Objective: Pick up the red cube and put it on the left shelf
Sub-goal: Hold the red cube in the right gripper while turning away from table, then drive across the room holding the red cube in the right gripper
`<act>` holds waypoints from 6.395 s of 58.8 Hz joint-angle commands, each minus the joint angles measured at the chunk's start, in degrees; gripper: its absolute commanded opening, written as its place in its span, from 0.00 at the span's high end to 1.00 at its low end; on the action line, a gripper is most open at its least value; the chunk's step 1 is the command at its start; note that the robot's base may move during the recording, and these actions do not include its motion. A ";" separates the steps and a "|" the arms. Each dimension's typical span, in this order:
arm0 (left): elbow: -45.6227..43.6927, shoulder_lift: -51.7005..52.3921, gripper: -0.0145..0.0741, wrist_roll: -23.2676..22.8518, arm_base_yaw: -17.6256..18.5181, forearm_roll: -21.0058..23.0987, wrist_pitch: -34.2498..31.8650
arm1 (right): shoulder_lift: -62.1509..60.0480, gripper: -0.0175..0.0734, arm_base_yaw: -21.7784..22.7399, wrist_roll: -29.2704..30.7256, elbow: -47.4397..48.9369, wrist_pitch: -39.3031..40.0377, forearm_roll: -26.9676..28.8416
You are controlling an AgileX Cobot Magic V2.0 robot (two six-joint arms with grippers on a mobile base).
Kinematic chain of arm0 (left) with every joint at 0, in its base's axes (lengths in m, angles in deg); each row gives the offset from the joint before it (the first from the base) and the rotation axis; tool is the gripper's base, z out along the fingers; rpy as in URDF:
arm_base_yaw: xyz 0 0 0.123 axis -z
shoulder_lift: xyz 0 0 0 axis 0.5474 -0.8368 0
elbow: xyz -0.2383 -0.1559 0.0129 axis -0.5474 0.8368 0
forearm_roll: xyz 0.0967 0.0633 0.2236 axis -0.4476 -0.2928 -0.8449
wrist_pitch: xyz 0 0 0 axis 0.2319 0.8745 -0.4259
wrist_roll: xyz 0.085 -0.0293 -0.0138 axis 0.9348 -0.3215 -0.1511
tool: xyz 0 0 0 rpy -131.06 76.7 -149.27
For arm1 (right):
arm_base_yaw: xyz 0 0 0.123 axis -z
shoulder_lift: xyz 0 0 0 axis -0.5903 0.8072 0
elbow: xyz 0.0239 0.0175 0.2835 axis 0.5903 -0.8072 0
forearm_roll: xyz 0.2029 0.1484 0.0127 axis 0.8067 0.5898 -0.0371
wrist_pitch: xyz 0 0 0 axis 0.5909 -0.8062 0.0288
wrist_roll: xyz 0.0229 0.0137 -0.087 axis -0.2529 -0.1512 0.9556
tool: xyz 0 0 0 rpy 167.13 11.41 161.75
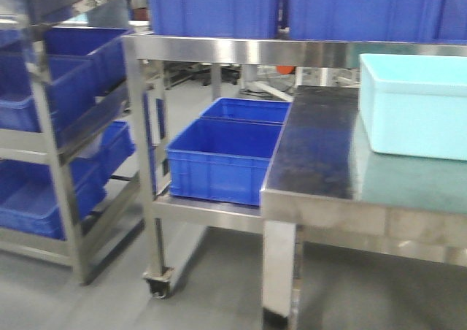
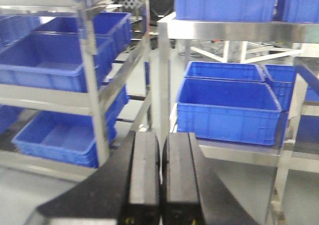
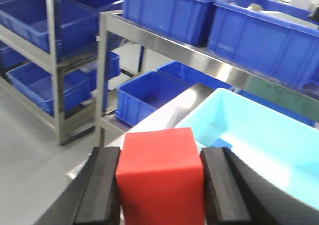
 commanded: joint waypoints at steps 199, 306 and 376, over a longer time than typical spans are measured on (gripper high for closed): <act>1.32 0.92 0.72 -0.05 0.26 0.17 -5.01 | 0.34 0.74 -0.05 0.19 1.54 4.39 0.64; 1.32 0.92 0.72 -0.05 0.26 0.17 -5.01 | 0.34 0.74 -0.05 0.19 1.54 4.35 0.64; 1.32 0.92 0.72 -0.05 0.26 0.17 -5.01 | 0.34 0.74 -0.05 0.19 1.54 4.35 0.64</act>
